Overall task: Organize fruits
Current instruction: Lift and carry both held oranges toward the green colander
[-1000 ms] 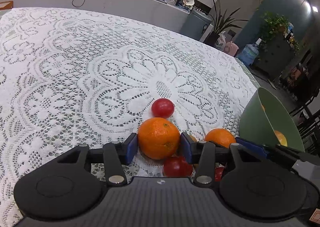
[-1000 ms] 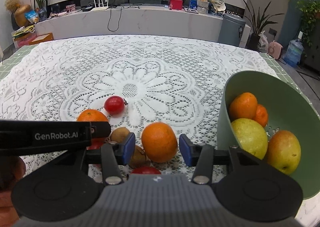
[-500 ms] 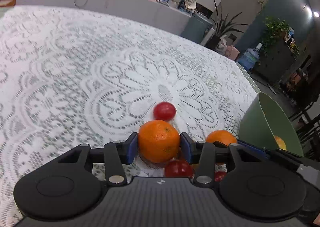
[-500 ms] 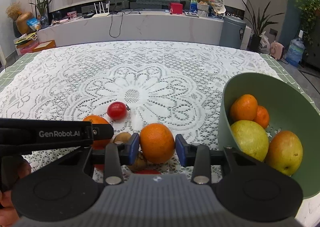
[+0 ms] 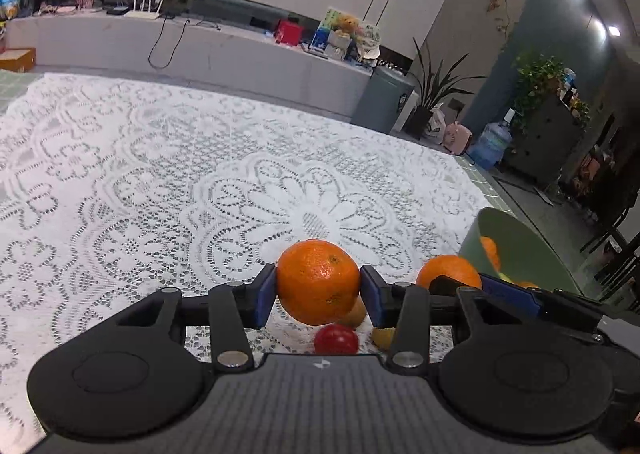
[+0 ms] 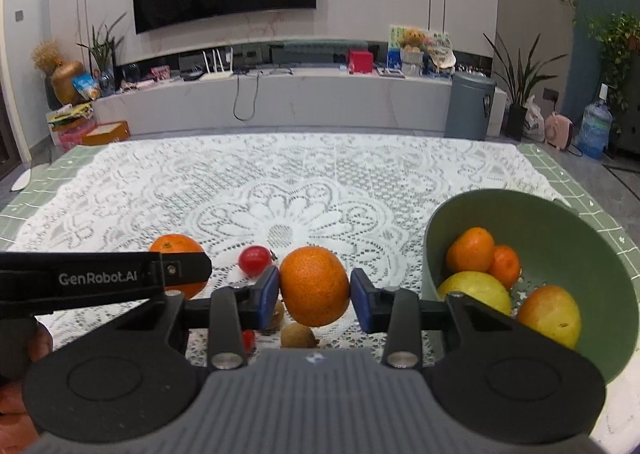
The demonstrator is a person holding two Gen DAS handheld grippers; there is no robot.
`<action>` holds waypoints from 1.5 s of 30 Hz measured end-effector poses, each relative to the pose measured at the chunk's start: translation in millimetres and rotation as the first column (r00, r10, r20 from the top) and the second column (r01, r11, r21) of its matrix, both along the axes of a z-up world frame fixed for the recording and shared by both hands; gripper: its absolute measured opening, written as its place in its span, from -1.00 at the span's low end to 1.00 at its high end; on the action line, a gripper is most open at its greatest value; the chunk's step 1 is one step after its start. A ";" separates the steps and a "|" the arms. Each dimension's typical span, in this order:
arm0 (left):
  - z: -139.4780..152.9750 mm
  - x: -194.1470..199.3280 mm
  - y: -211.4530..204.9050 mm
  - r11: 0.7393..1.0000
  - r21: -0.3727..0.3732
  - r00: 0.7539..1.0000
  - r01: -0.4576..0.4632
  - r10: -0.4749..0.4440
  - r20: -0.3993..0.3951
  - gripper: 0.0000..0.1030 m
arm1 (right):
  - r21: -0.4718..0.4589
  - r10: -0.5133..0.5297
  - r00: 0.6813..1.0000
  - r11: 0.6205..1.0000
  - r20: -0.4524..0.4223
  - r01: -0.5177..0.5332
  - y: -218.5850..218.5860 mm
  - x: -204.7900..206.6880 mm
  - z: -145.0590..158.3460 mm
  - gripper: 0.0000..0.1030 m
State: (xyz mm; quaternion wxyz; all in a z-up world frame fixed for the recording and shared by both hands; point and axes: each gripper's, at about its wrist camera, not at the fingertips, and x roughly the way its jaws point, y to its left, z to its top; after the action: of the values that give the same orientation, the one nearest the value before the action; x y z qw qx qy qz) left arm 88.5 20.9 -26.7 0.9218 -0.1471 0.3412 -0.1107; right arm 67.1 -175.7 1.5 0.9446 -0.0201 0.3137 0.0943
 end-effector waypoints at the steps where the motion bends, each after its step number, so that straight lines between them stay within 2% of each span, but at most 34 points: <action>1: 2.9 -2.5 -2.0 1.000 0.005 1.000 0.005 -0.005 0.006 -0.02 | 0.004 0.001 1.000 1.000 0.005 -0.001 -1.7 -3.4 2.8 -0.30; 9: 23.8 -17.9 -33.3 0.997 0.025 0.997 0.073 -0.073 0.035 -0.02 | 0.065 -0.039 0.999 0.997 0.020 0.037 -37.4 -25.0 30.4 -0.30; 16: 45.4 -20.6 -81.5 0.979 0.081 0.978 0.186 -0.192 0.075 -0.02 | 0.102 -0.126 0.991 0.987 0.032 0.123 -89.7 -34.4 54.7 -0.30; 19: 50.5 -17.3 -104.8 0.963 0.117 0.964 0.243 -0.253 0.077 -0.02 | 0.143 -0.191 0.981 0.971 -0.013 0.191 -119.0 -30.0 55.3 -0.30; 25: 48.7 -2.8 -145.0 0.926 0.173 0.938 0.335 -0.345 0.028 -0.03 | 0.269 -0.258 0.949 0.915 -0.181 0.300 -169.7 -15.7 38.9 -0.29; 32: 47.0 19.2 -161.0 0.917 0.158 0.930 0.367 -0.366 -0.037 -0.03 | 0.284 -0.246 0.922 0.900 -0.298 0.331 -171.0 0.1 16.9 -0.29; 38: 41.4 29.3 -174.3 0.895 0.200 0.917 0.400 -0.391 -0.084 -0.03 | 0.270 -0.235 0.900 0.899 -0.368 0.345 -172.8 9.5 5.1 -0.29; 45: 35.7 39.9 -170.2 0.912 0.166 0.925 0.374 -0.356 -0.130 -0.03 | 0.230 -0.239 0.903 0.915 -0.357 0.333 -169.5 7.2 6.3 -0.27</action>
State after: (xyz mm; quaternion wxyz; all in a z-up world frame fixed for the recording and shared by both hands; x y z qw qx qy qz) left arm 128.4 -149.4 9.0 0.8768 0.0014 0.4160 -0.2411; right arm 74.4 -345.2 7.8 0.8770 0.1786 0.4461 -0.0004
